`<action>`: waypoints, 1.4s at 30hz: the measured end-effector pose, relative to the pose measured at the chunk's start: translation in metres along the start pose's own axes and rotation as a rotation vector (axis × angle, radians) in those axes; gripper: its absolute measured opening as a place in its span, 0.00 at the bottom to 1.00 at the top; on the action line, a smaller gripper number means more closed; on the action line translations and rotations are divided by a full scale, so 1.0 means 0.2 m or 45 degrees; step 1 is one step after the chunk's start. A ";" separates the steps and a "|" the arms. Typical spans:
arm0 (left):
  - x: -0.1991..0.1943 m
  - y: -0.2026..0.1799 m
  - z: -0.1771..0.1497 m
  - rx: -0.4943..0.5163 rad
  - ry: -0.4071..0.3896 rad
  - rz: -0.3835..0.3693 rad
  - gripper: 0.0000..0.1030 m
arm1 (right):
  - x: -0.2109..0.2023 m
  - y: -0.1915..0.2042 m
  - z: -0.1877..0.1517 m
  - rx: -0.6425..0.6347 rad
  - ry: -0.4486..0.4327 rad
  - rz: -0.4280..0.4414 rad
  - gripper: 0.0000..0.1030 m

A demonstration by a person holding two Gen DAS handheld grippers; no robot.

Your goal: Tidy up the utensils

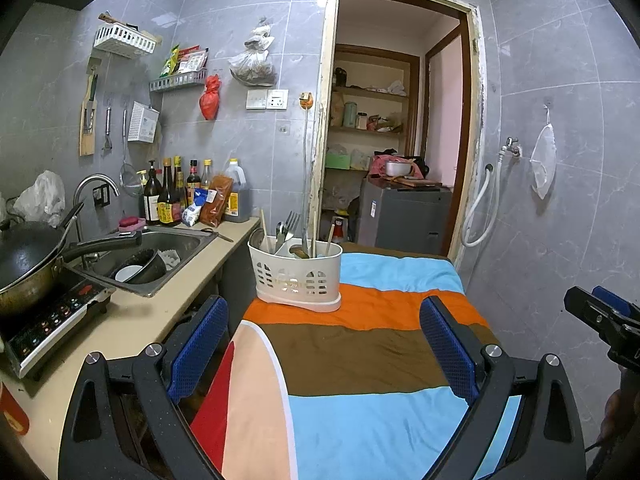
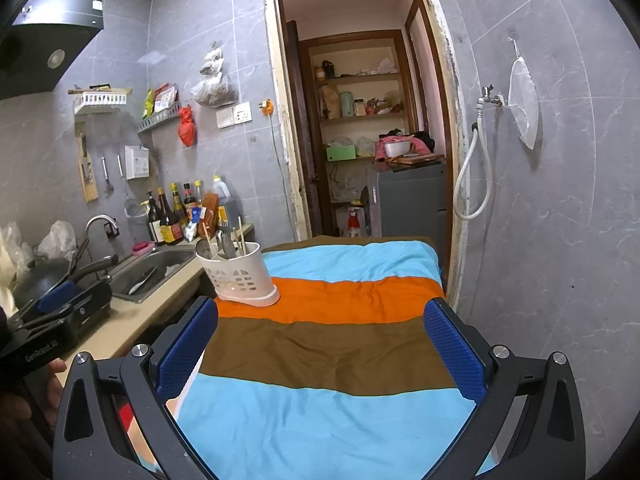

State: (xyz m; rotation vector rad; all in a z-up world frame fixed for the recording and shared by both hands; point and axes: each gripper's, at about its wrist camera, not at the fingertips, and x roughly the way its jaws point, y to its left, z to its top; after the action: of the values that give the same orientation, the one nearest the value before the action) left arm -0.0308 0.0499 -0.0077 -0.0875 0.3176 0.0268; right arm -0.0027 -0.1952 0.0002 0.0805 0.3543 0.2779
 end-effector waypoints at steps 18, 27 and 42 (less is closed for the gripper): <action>0.00 -0.01 0.00 -0.002 -0.005 -0.008 0.91 | 0.00 0.00 0.00 0.000 0.001 0.000 1.00; 0.00 -0.02 0.01 -0.001 -0.010 -0.009 0.91 | 0.00 -0.01 0.00 0.000 0.002 0.001 1.00; 0.00 -0.02 0.00 -0.002 -0.009 -0.009 0.91 | 0.00 0.00 0.00 0.000 0.003 0.000 1.00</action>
State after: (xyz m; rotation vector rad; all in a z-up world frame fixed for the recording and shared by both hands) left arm -0.0305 0.0450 -0.0072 -0.0904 0.3100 0.0207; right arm -0.0023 -0.1951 0.0006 0.0802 0.3568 0.2781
